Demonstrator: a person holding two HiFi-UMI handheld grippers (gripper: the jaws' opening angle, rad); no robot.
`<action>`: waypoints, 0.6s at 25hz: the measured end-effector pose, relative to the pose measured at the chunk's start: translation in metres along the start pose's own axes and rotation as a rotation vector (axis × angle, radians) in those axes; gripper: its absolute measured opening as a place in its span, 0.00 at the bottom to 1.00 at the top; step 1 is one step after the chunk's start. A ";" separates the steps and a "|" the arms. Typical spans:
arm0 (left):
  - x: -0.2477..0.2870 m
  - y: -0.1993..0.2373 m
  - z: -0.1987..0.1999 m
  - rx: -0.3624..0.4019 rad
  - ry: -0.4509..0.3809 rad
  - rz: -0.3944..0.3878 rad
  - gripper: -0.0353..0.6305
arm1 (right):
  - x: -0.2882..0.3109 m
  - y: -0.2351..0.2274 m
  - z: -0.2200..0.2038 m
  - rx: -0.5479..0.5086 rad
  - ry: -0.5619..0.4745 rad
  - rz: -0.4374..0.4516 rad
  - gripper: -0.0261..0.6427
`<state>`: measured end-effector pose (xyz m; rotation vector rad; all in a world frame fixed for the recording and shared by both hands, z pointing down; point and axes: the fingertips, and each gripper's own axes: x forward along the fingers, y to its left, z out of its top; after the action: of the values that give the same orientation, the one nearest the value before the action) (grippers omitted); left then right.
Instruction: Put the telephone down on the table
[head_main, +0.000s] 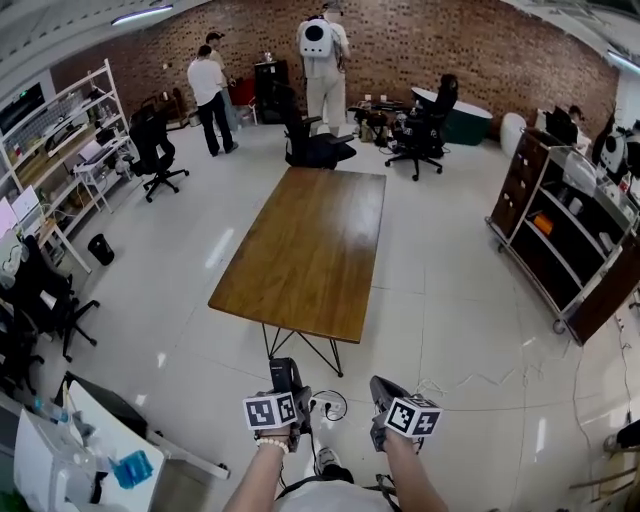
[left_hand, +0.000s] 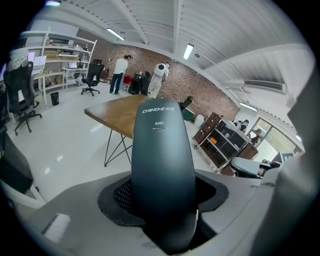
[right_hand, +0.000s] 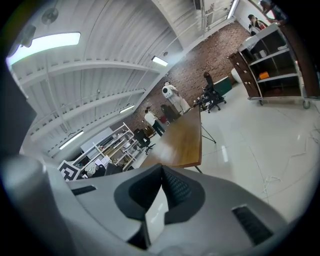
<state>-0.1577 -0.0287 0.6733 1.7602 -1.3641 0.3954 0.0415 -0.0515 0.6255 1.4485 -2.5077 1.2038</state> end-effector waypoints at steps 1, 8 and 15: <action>0.004 0.001 0.005 -0.002 -0.001 -0.011 0.47 | 0.003 -0.001 0.006 -0.008 -0.007 -0.008 0.05; 0.021 0.013 0.022 -0.034 -0.011 -0.040 0.47 | 0.022 -0.003 0.019 -0.056 0.007 -0.052 0.05; 0.031 0.020 0.024 -0.066 -0.016 -0.063 0.47 | 0.034 0.002 0.021 -0.113 0.048 -0.056 0.05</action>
<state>-0.1709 -0.0680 0.6888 1.7511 -1.3144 0.2993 0.0281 -0.0887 0.6213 1.4359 -2.4427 1.0568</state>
